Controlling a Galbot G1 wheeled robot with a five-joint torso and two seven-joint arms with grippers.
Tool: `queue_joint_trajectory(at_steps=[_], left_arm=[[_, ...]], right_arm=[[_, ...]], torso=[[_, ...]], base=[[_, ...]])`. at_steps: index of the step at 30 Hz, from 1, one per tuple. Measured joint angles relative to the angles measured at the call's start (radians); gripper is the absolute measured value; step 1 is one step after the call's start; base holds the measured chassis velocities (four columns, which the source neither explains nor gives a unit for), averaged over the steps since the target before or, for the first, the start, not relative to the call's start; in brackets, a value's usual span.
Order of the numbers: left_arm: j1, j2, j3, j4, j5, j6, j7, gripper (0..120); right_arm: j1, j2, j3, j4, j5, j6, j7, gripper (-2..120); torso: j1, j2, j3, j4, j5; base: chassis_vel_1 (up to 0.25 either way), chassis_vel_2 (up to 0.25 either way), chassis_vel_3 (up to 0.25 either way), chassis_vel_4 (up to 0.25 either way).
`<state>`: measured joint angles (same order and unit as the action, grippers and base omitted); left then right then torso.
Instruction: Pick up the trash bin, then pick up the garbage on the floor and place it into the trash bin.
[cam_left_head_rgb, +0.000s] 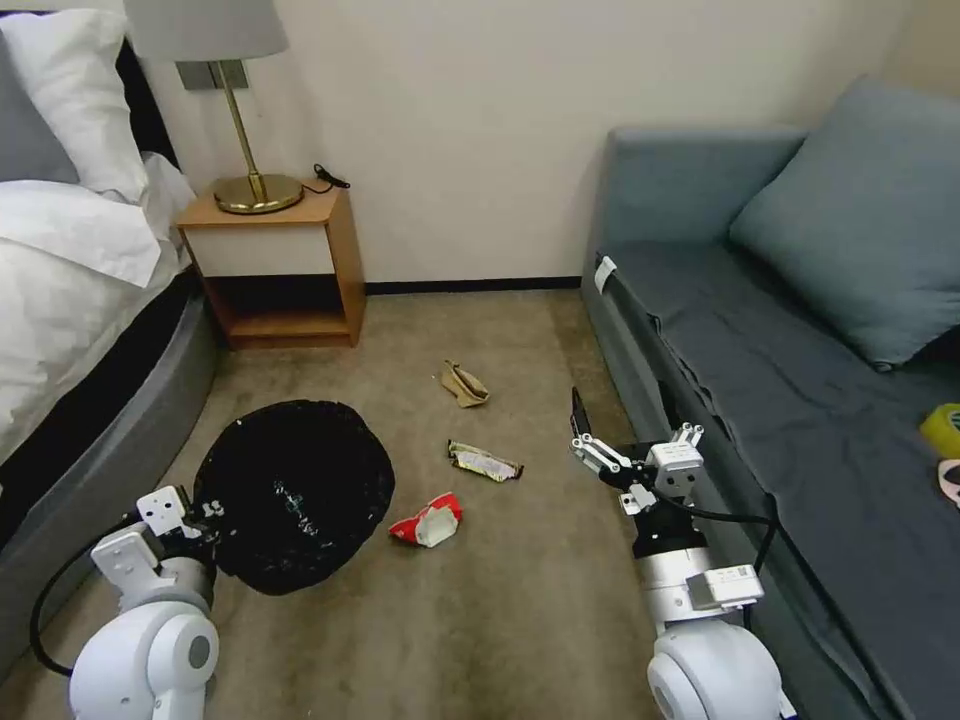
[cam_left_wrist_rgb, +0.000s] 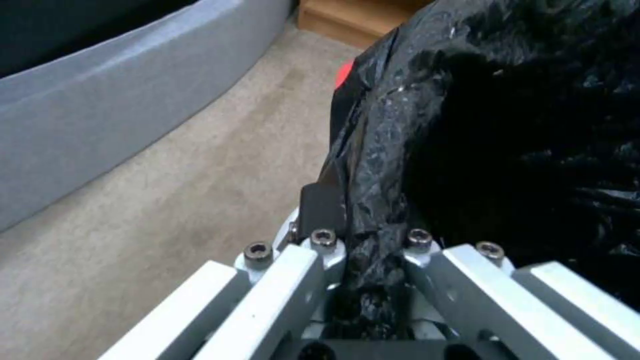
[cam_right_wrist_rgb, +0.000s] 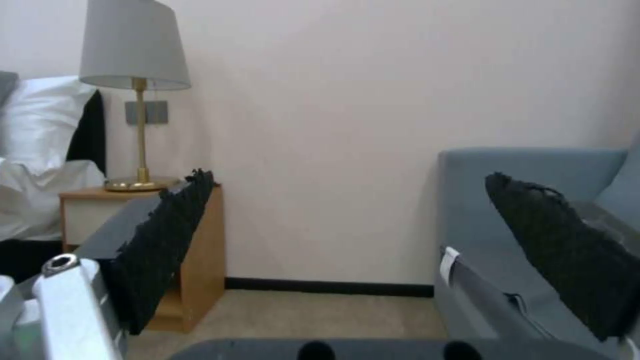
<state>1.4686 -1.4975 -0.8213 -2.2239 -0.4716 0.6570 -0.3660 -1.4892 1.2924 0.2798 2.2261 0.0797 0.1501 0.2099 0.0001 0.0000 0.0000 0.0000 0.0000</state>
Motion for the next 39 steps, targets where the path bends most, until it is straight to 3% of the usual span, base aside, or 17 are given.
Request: queue_joint_trajectory(at_steps=[24,28,30,31,34,39], left_arm=[[-0.005,-0.003,-0.013,0.003,-0.004,-0.002,0.000,3],[-0.008,-0.002,-0.016,0.001,-0.007,-0.002,0.000,3],[-0.008,0.000,-0.017,-0.010,-0.010,0.001,0.000,3],[-0.008,0.000,-0.017,-0.010,-0.010,0.001,0.000,3],[-0.010,-0.002,-0.018,-0.021,-0.012,0.004,0.000,3],[-0.006,-0.006,-0.019,-0.024,-0.012,0.005,0.000,3]], right_arm=[[0.056,-0.022,-0.052,-0.040,0.016,0.005,-0.012,100],[0.126,-0.063,-0.087,-0.075,0.069,0.007,-0.048,100],[0.208,-0.136,-0.128,-0.118,0.135,0.007,-0.077,100],[0.208,-0.136,-0.128,-0.118,0.135,0.007,-0.077,100],[0.400,-0.291,-0.266,-0.237,0.251,0.010,-0.096,100],[0.555,-0.348,-0.412,-0.350,0.321,0.028,-0.127,100]], torso=[[0.000,0.000,0.000,0.0000,-0.0001],[0.000,0.000,0.000,0.0001,-0.0003],[0.000,0.000,0.000,0.0000,0.0003],[0.000,0.000,0.000,0.0000,0.0003],[0.000,0.000,0.000,0.0002,0.0000],[0.000,0.000,0.000,0.0002,0.0000]], base=[[-0.105,0.109,0.108,-0.109],[-0.011,0.017,0.008,-0.025],[0.000,0.000,0.000,0.000],[0.000,0.000,0.000,0.000],[0.000,0.000,0.000,0.000],[0.000,0.000,0.000,0.000]])
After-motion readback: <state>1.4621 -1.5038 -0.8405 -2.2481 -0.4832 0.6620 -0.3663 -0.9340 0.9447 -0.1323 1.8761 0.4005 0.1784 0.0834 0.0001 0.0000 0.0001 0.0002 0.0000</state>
